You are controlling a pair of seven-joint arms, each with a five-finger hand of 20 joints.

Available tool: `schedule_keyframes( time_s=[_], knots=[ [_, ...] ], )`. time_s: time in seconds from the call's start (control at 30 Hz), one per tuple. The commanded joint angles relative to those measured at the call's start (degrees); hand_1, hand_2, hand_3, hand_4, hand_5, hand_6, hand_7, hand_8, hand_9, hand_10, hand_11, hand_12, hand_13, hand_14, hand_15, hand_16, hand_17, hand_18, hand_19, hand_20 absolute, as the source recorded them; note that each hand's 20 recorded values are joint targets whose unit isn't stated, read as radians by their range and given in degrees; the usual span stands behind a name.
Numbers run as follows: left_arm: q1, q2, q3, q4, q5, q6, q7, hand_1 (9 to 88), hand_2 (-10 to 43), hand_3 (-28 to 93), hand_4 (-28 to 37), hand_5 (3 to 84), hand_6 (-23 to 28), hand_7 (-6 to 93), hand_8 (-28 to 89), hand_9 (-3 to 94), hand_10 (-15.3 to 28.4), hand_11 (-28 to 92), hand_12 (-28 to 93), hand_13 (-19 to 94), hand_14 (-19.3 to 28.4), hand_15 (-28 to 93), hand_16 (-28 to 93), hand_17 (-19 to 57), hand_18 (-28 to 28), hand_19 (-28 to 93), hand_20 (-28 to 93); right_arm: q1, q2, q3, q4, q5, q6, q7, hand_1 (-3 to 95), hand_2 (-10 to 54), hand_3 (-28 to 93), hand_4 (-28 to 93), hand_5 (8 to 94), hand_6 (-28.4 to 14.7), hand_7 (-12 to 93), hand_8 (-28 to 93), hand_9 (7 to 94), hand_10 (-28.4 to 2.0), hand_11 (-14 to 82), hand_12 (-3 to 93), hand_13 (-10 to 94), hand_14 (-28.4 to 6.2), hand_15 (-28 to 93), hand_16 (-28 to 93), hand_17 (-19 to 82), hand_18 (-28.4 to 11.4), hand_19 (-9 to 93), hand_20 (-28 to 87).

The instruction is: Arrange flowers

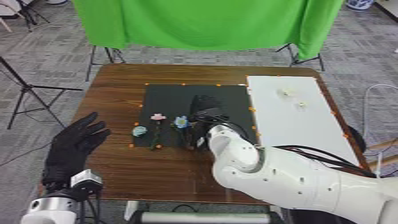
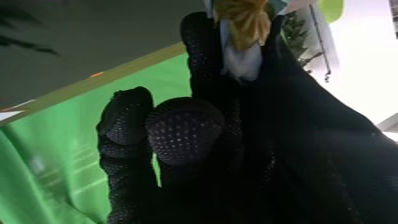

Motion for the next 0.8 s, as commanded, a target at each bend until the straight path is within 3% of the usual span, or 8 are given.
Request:
schedule_keyframes(
  time_s=[0.03, 0.53, 0.6, 0.8],
  knots=[
    [0.3, -0.43, 0.4, 0.27, 0.25, -0.57, -0.6, 25.4, 3.7, 83, -18.5, 43.1, 11.9, 15.5, -10, 40.0, 20.2, 28, 10, 31, 27.4, 53, -10, -5.7, 24.4, 64, -5, -0.8, -1.6, 1.4, 1.2, -1.3, -0.1, 1.7, 52.6, -9.1, 83, -28, 79.0, 2.4, 24, -2, 89.3, -8.0, 18.3, 30.6, 78, -5.8, 80, 15, 36, -22.0, 93, 34],
    [0.2, -0.61, 0.47, 0.41, 0.52, -0.92, -1.13, 25.9, 4.0, 83, -18.4, 43.2, 11.9, 15.6, -10, 40.1, 20.2, 28, 10, 31, 27.3, 53, -10, -5.7, 24.3, 64, -5, -3.5, -4.6, 3.9, 1.7, -2.5, -4.6, 5.4, 47.6, -9.4, 83, -28, 74.9, 0.1, 24, -3, 86.3, -9.1, 21.5, 28.2, 77, -6.7, 79, 15, 35, -23.2, 93, 35],
    [0.1, -0.88, 0.25, 0.42, 0.77, -1.27, -1.74, 26.0, 4.0, 83, -18.5, 43.3, 11.8, 15.7, -10, 40.1, 20.2, 28, 10, 31, 27.4, 54, -10, -5.7, 24.3, 64, -5, -3.9, -4.7, 4.6, 1.6, -2.6, -5.7, 5.7, 47.0, -9.4, 84, -28, 74.0, -0.4, 23, -3, 86.0, -9.3, 21.8, 27.9, 77, -6.8, 79, 14, 35, -23.4, 93, 35],
    [0.1, -0.74, 0.6, 0.44, 0.69, -1.0, -1.5, 26.3, 4.1, 83, -18.1, 43.3, 11.8, 15.6, -10, 40.1, 20.2, 28, 10, 32, 27.6, 54, -10, -5.7, 24.4, 64, -5, -4.5, -4.6, 5.4, 1.4, -3.1, -6.8, 6.5, 45.6, -9.5, 85, -28, 72.6, -0.8, 23, -3, 84.8, -9.2, 22.0, 27.8, 77, -6.7, 79, 14, 35, -23.5, 93, 35]
  ],
)
